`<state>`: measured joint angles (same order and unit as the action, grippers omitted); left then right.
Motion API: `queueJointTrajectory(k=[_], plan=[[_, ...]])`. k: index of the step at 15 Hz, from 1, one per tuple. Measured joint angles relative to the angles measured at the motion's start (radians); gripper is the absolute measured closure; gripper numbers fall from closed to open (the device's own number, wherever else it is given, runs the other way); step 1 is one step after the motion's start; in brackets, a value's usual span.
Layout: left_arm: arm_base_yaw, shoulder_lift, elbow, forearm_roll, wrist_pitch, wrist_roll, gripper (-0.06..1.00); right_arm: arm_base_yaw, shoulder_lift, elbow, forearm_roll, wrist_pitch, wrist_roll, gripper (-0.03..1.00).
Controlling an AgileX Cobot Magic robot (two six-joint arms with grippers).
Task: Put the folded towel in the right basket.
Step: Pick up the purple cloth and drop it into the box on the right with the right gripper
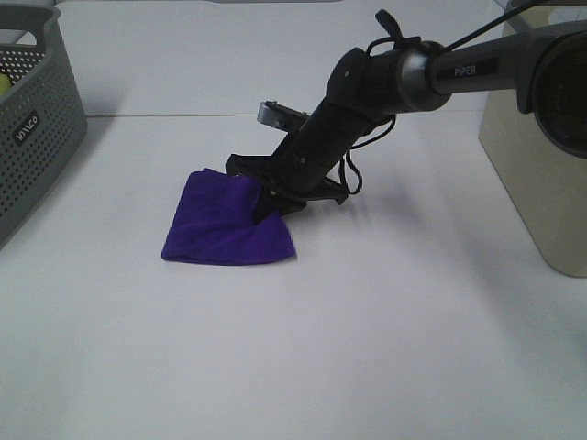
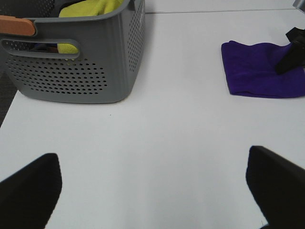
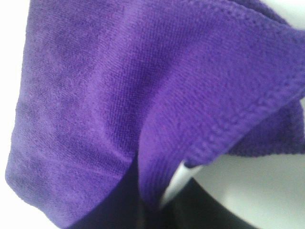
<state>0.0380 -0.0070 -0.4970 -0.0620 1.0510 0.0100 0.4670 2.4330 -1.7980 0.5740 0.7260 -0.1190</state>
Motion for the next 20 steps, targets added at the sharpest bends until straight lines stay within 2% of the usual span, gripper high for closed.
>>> queueJointTrajectory(k=[2, 6, 7, 9, 11, 14, 15, 16, 20], plan=[[0.0, 0.0, 0.0, 0.0, 0.0, 0.0, -0.05, 0.0, -0.04, -0.1, -0.079, 0.158, 0.003, 0.95], [0.0, 0.0, 0.0, 0.0, 0.0, 0.0, -0.05, -0.002, -0.205, -0.399, -0.246, 0.402, 0.052, 0.95], [0.0, 0.0, 0.0, 0.0, 0.0, 0.0, -0.05, -0.008, -0.227, -0.46, -0.288, 0.453, 0.054, 0.95], [0.0, 0.0, 0.0, 0.0, 0.0, 0.0, -0.05, -0.051, -0.27, -0.581, -0.366, 0.482, 0.064, 0.95], [0.0, 0.0, 0.0, 0.0, 0.0, 0.0, -0.05, -0.161, -0.322, -0.661, -0.408, 0.483, 0.078, 0.95], [0.0, 0.0, 0.0, 0.0, 0.0, 0.0, -0.05, -0.328, -0.385, -0.68, -0.472, 0.485, 0.08, 0.95], [0.0, 0.0, 0.0, 0.0, 0.0, 0.0, -0.05, -0.409, -0.398, -0.68, -0.491, 0.487, 0.08, 0.95], [0.0, 0.0, 0.0, 0.0, 0.0, 0.0, -0.05, -0.553, -0.408, -0.68, -0.49, 0.488, 0.08, 0.95], [0.0, 0.0, 0.0, 0.0, 0.0, 0.0, -0.05, -0.765, -0.408, -0.645, -0.394, 0.49, 0.08, 0.95]])
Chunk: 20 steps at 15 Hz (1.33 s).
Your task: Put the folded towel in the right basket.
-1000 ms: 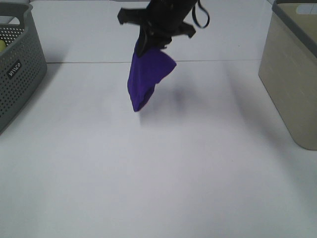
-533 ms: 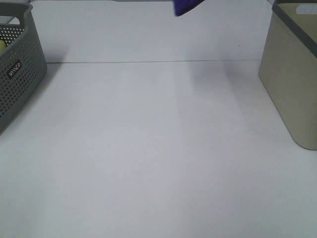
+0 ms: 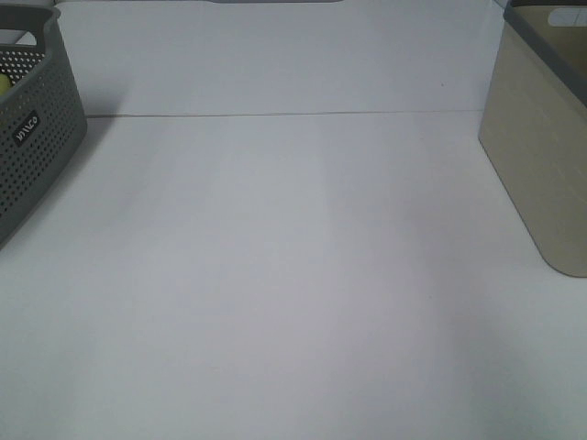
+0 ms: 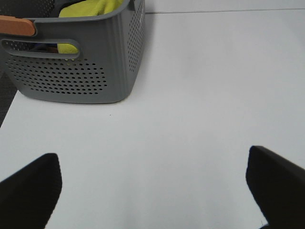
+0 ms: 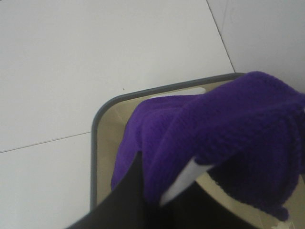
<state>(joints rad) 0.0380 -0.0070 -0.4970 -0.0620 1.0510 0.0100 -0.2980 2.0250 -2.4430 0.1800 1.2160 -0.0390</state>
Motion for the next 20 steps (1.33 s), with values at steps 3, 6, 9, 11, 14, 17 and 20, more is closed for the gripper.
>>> queueJointTrajectory(k=[3, 6, 9, 11, 14, 17, 20], plan=[[0.0, 0.0, 0.0, 0.0, 0.0, 0.0, -0.05, -0.06, 0.01, 0.079, 0.077, 0.001, -0.012, 0.95], [0.0, 0.0, 0.0, 0.0, 0.0, 0.0, -0.05, -0.058, 0.039, 0.155, 0.094, 0.005, -0.027, 0.95], [0.0, 0.0, 0.0, 0.0, 0.0, 0.0, -0.05, -0.058, 0.118, 0.205, 0.062, -0.011, -0.026, 0.94], [0.0, 0.0, 0.0, 0.0, 0.0, 0.0, -0.05, -0.058, 0.139, 0.214, 0.061, -0.012, -0.009, 0.85], [0.0, 0.0, 0.0, 0.0, 0.0, 0.0, -0.05, -0.058, 0.143, 0.214, 0.059, -0.012, -0.002, 0.2], [0.0, 0.0, 0.0, 0.0, 0.0, 0.0, -0.05, -0.058, 0.143, 0.214, 0.059, -0.006, -0.031, 0.0], [0.0, 0.0, 0.0, 0.0, 0.0, 0.0, -0.05, -0.058, 0.129, 0.214, 0.06, -0.003, -0.074, -0.01]])
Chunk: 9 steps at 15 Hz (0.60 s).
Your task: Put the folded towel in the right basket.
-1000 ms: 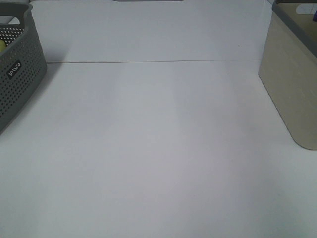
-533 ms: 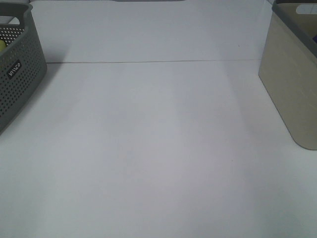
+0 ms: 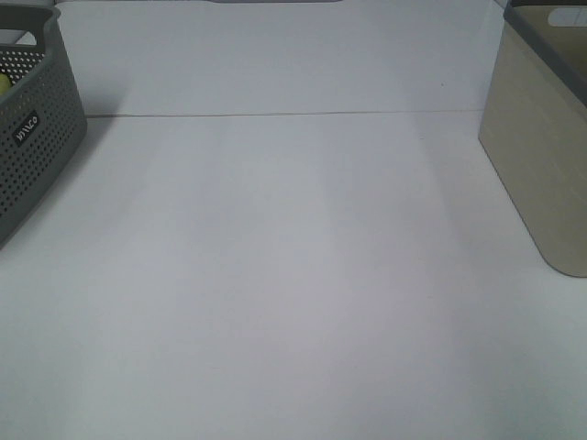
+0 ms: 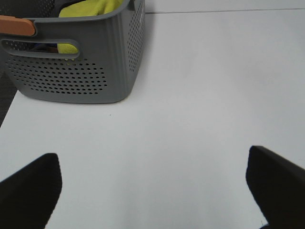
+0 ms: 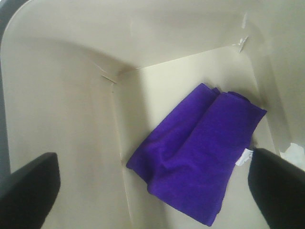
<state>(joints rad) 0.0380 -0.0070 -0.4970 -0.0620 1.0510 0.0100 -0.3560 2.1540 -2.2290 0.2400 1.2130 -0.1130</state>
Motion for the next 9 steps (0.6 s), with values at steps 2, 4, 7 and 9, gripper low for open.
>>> queueJointTrajectory(k=[2, 4, 7, 9], plan=[[0.0, 0.0, 0.0, 0.0, 0.0, 0.0, -0.05, 0.016, -0.043, 0.0, 0.009, 0.001, 0.003, -0.01], [0.0, 0.0, 0.0, 0.0, 0.0, 0.0, -0.05, 0.091, -0.12, 0.0, 0.0, 0.001, 0.004, -0.01], [0.0, 0.0, 0.0, 0.0, 0.0, 0.0, -0.05, 0.232, -0.216, 0.0, -0.045, 0.001, 0.012, -0.02], [0.0, 0.0, 0.0, 0.0, 0.0, 0.0, -0.05, 0.345, -0.324, 0.021, -0.106, 0.001, 0.051, -0.02]])
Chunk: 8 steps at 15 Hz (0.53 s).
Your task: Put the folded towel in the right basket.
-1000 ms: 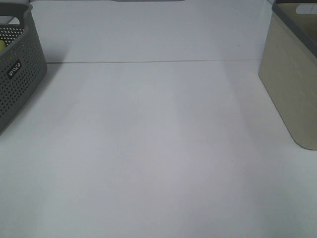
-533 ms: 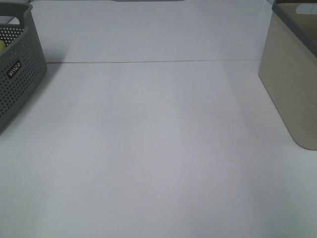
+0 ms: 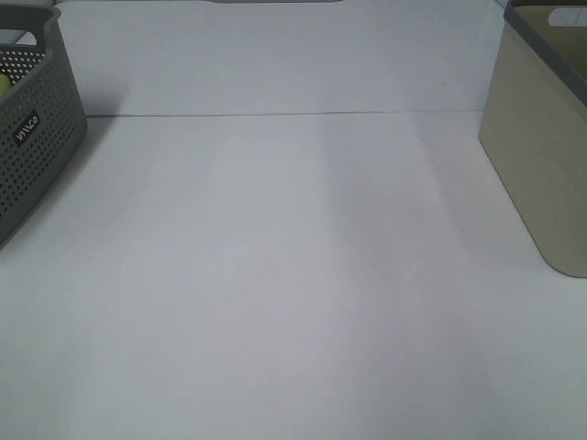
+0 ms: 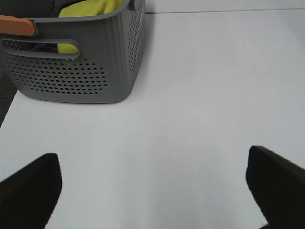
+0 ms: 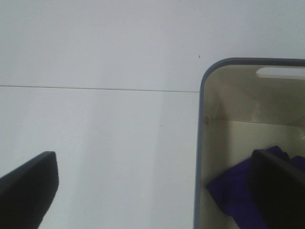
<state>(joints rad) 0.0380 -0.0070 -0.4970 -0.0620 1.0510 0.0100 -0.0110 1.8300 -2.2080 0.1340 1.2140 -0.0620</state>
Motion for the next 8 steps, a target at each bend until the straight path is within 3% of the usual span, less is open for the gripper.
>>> queueJointTrajectory(k=[2, 8], plan=[[0.0, 0.0, 0.0, 0.0, 0.0, 0.0, -0.05, 0.015, -0.102, 0.082, -0.001, 0.0, 0.003, -0.02], [0.0, 0.0, 0.0, 0.0, 0.0, 0.0, -0.05, 0.016, -0.747, 0.72, -0.05, 0.0, -0.022, -0.02]])
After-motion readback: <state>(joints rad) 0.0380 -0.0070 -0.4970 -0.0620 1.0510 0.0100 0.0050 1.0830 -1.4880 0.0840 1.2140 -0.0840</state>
